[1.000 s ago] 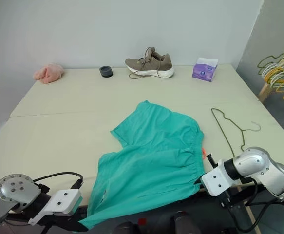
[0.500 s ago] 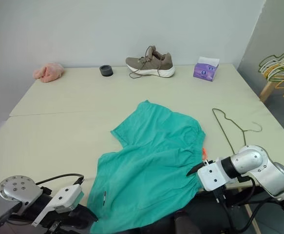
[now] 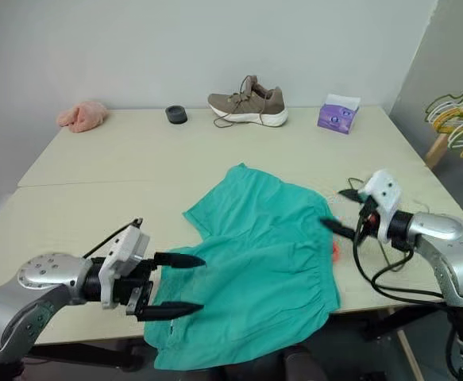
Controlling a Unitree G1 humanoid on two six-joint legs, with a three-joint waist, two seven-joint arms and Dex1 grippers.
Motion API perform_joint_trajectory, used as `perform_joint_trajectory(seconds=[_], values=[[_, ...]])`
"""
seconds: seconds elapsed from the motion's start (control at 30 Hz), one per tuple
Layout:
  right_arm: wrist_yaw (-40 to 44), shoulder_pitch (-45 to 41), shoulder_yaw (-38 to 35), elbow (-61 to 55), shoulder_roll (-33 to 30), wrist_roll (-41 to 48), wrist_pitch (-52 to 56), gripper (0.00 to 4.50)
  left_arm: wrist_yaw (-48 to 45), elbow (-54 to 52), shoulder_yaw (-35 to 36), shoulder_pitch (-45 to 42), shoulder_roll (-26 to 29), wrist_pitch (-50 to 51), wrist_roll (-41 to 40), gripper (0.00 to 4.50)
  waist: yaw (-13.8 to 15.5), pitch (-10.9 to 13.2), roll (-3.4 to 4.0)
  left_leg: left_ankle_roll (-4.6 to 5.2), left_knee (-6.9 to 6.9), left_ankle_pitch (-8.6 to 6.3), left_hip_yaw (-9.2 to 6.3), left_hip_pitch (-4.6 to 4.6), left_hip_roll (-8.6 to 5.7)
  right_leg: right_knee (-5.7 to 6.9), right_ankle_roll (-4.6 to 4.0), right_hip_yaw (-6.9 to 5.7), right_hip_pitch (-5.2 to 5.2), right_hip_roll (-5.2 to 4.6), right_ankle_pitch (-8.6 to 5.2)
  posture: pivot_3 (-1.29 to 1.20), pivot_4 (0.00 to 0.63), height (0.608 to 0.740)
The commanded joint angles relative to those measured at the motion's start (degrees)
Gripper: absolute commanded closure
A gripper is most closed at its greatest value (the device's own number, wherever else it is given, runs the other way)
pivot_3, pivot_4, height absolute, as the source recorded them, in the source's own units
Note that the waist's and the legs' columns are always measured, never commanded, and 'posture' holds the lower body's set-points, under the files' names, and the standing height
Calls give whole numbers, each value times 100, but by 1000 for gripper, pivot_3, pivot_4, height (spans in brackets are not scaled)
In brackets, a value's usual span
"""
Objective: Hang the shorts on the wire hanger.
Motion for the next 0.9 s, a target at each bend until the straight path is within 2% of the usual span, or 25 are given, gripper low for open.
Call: perform_joint_trajectory(seconds=[0.03,0.13,0.23,0.57,0.67,0.9], values=[[-1042,-11,-504,281,203,-368,289,0,144,11,8,-524,-92,51,-109,15,-2,-1,4,0,0,0,-2,-2,-2,-1,0,-2,0,3,0,-159,102,740],[-1630,-113,-567,765,284,-739,524,0,190,395,-204,-1148,-229,-292,332,15,-32,1,10,0,-2,0,7,3,-6,0,2,12,-1,10,-1,-171,104,740],[-1799,-226,-569,1186,285,-860,771,0,187,586,-277,-1489,-337,-377,435,15,-94,2,12,0,-2,0,13,5,-6,-2,14,24,-1,25,-7,-171,106,740],[-1152,-1111,4,3300,204,-1142,1000,0,-54,840,-443,-1938,-381,-666,706,15,-310,5,12,1,-2,-1,22,14,-2,-3,26,54,-2,42,-5,-159,104,740],[-1026,-1384,120,3876,208,-1221,1133,540,-5,732,-433,-1923,-387,-598,681,0,-353,4,10,1,-2,-1,27,15,-3,-5,35,64,-1,42,0,-151,105,740],[-803,-1633,403,4711,241,-1452,1182,2817,115,609,-418,-1901,-375,-519,679,0,-320,-31,-45,1,2,-1,27,21,2,-5,46,76,5,39,7,-135,109,740]])
